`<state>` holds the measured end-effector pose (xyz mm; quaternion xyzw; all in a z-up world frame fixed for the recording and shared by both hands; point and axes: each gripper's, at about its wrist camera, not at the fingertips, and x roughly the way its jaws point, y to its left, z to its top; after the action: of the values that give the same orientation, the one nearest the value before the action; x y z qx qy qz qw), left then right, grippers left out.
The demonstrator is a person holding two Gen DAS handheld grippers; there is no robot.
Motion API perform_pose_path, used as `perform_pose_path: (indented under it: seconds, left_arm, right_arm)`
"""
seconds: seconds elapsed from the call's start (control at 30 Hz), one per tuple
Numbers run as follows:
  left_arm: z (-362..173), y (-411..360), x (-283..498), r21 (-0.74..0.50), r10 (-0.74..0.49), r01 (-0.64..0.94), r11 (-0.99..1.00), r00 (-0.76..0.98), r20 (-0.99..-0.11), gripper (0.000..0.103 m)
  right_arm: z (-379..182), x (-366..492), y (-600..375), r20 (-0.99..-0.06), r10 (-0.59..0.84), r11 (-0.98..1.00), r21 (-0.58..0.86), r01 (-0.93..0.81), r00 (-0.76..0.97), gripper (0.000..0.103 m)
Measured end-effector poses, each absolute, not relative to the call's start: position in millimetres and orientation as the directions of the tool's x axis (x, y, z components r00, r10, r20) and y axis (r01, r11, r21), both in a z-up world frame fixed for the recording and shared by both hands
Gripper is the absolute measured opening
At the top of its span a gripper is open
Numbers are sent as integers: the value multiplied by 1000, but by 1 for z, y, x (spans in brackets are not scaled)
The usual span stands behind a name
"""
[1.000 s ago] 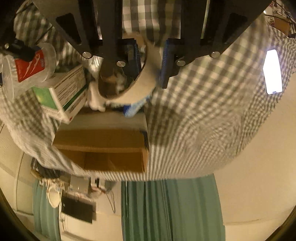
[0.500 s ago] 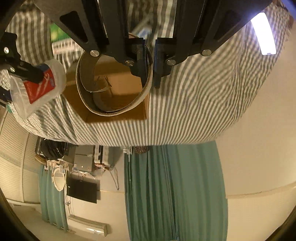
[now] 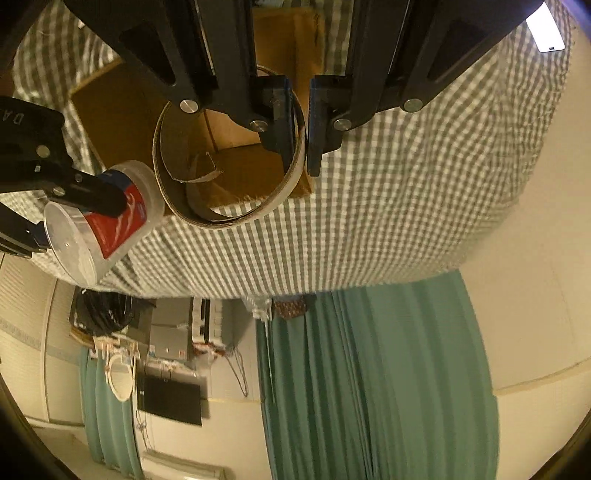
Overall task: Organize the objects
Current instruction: 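Drop the cup with right tool into the box while left tool drops the tape roll in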
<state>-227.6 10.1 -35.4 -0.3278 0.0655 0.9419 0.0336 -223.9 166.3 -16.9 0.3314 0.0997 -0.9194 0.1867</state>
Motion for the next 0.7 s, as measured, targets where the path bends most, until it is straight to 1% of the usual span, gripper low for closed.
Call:
perform_pose_path:
  seconds: [0.17,0.23,0.27,0.3,0.33,0.37,0.4,0.47,0.53,0.63,0.7]
  left_arm:
    - [-64,18,-249,101,28,-129,-987,-737,-675,6]
    - [-72,21,-251,110,25,-138,-984,-724,-689,7]
    - [-74,22,-251,109,24,-139,-984,-718,-696,9]
    - [-76,22,-249,103,26,-137,-985,-713,-701,9]
    - [-76,20,-248,92,28,-131,-987,-709,-705,13]
    - [-76,20,-246,76,36,-128,-989,-702,-711,21]
    - [-75,18,-242,54,52,-131,-990,-693,-719,27]
    - [-69,17,-236,21,74,-131,-991,-682,-728,70]
    - [-61,10,-226,7,74,-113,-994,-698,-712,83]
    - [-44,5,-211,2,79,-113,-994,-712,-697,84]
    - [-32,3,-200,23,66,-112,-993,-725,-685,92]
  right_arm:
    - [-52,-241,172,-694,-273,-916,-24,401,-666,62]
    - [-55,-243,175,-701,-281,-915,-10,403,-656,62]
    - [-54,-244,179,-693,-291,-915,-1,404,-659,68]
    - [-51,-240,180,-683,-292,-917,1,399,-670,81]
    - [-46,-238,184,-669,-292,-920,2,391,-684,86]
    - [-41,-234,186,-652,-291,-924,3,381,-700,91]
    - [-34,-227,186,-633,-282,-933,5,360,-721,91]
    - [-23,-216,191,-611,-283,-937,12,348,-739,91]
    - [-14,-207,194,-599,-274,-942,11,335,-752,92]
    - [0,-183,194,-584,-258,-948,-2,320,-769,94]
    - [8,-174,195,-576,-249,-949,-15,315,-778,94]
